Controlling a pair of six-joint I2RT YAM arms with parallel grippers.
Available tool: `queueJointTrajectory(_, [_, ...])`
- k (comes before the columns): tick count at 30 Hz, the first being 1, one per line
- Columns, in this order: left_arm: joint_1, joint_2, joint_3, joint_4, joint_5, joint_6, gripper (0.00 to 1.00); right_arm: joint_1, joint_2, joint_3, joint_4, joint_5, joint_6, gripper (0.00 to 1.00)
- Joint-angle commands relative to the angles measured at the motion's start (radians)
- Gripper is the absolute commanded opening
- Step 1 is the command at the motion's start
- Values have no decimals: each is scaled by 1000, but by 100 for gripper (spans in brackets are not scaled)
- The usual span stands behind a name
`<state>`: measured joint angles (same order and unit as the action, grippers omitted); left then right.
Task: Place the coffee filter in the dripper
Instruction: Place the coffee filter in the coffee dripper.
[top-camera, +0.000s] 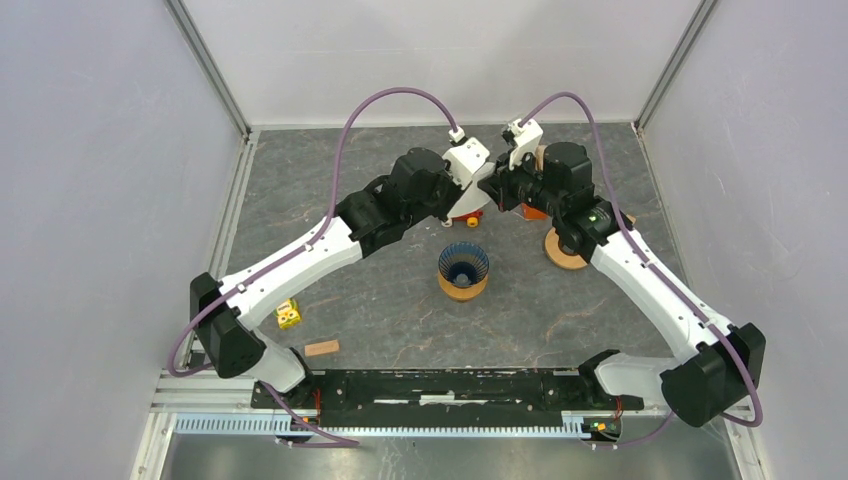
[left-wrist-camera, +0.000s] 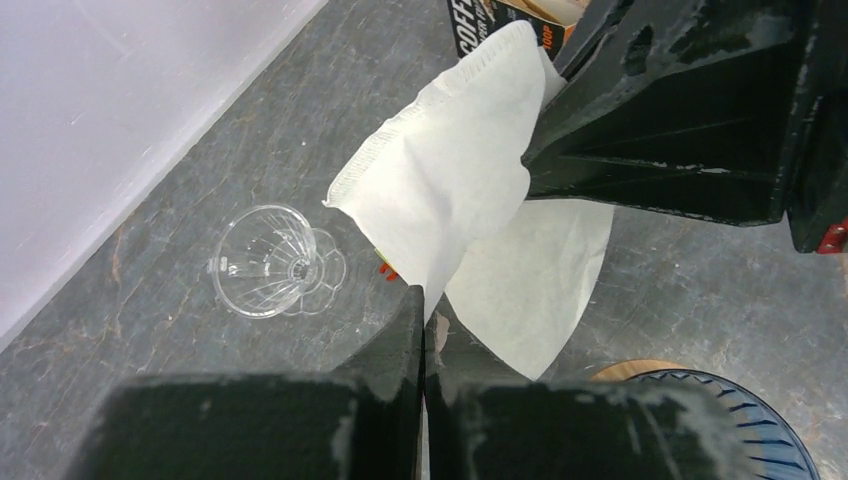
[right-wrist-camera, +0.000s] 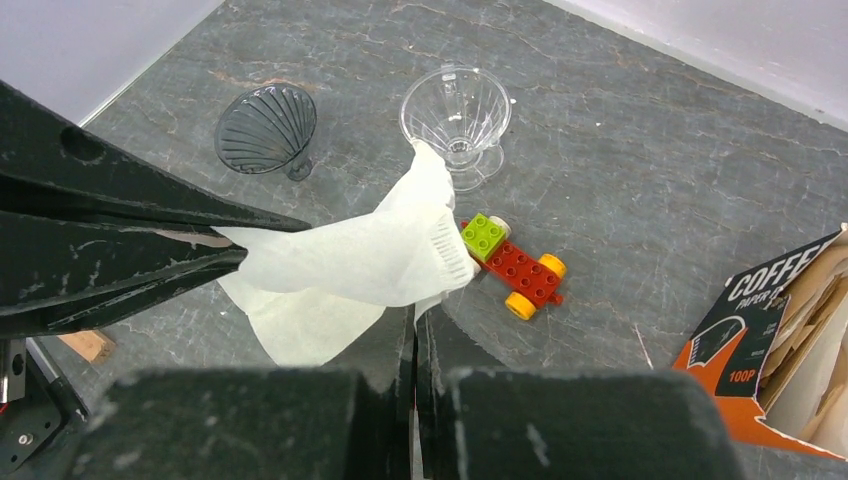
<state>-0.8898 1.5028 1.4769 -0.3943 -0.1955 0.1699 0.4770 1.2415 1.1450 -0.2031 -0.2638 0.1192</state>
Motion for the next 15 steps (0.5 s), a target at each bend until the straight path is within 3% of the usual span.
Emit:
queueJointTrajectory(1, [-14, 5, 55, 45, -96, 46, 2, -2, 4, 37, 26, 42, 26, 0])
queueJointTrajectory(15, [-37, 17, 46, 77, -191, 105, 2, -2, 13, 20, 26, 80, 65, 0])
